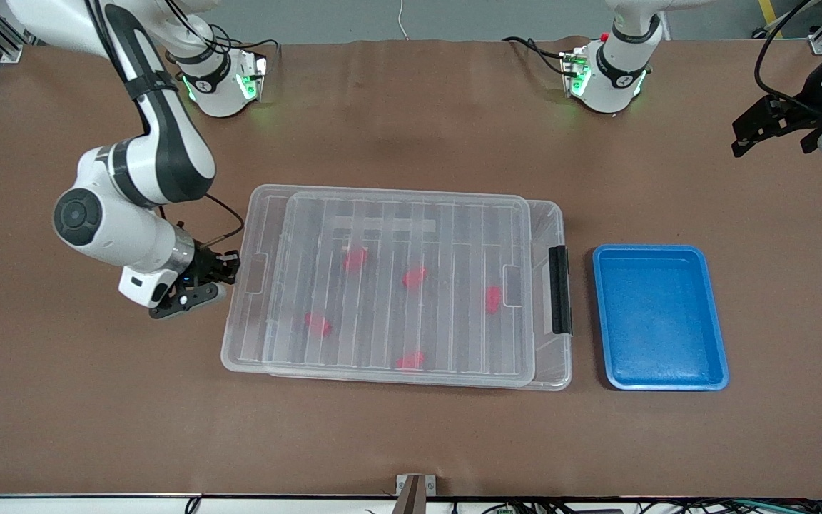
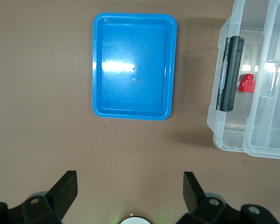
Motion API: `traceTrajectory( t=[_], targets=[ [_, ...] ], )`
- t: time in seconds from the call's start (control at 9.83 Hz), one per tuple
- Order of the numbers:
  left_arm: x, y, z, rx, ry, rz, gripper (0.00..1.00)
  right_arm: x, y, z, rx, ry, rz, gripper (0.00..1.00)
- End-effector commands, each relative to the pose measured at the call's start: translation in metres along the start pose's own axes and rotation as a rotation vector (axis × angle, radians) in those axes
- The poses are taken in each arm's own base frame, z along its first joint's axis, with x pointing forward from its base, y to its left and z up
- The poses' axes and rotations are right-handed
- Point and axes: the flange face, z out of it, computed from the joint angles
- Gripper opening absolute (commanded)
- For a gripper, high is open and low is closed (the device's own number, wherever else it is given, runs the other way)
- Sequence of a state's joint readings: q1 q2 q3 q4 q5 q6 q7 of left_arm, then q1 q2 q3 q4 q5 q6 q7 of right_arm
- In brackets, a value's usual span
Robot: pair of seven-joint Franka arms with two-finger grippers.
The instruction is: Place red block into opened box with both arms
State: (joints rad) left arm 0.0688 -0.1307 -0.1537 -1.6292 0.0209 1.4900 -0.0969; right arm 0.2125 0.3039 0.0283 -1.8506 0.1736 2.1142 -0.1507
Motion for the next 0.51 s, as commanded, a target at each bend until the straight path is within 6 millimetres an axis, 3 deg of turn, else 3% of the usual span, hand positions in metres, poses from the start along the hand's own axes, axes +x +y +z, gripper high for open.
traceTrajectory(
  t=[0.0,0.2,0.31,0.41],
  targets=[
    [0.004,0.000,0.015,-0.009,-0.041,-0.008,1.00,0.010,-0.022,0.003,0.014,0.008,0.033,0.00],
    [0.006,0.001,0.012,-0.015,-0.030,-0.020,1.00,0.010,-0.036,0.004,0.013,0.008,0.039,0.00],
    [0.006,0.002,0.011,-0.013,-0.030,-0.005,1.00,0.010,-0.029,0.003,0.013,0.003,0.048,0.05],
    [0.006,0.002,0.012,-0.013,-0.031,0.008,1.00,0.013,-0.023,-0.005,0.012,0.013,0.057,0.52]
  ],
)
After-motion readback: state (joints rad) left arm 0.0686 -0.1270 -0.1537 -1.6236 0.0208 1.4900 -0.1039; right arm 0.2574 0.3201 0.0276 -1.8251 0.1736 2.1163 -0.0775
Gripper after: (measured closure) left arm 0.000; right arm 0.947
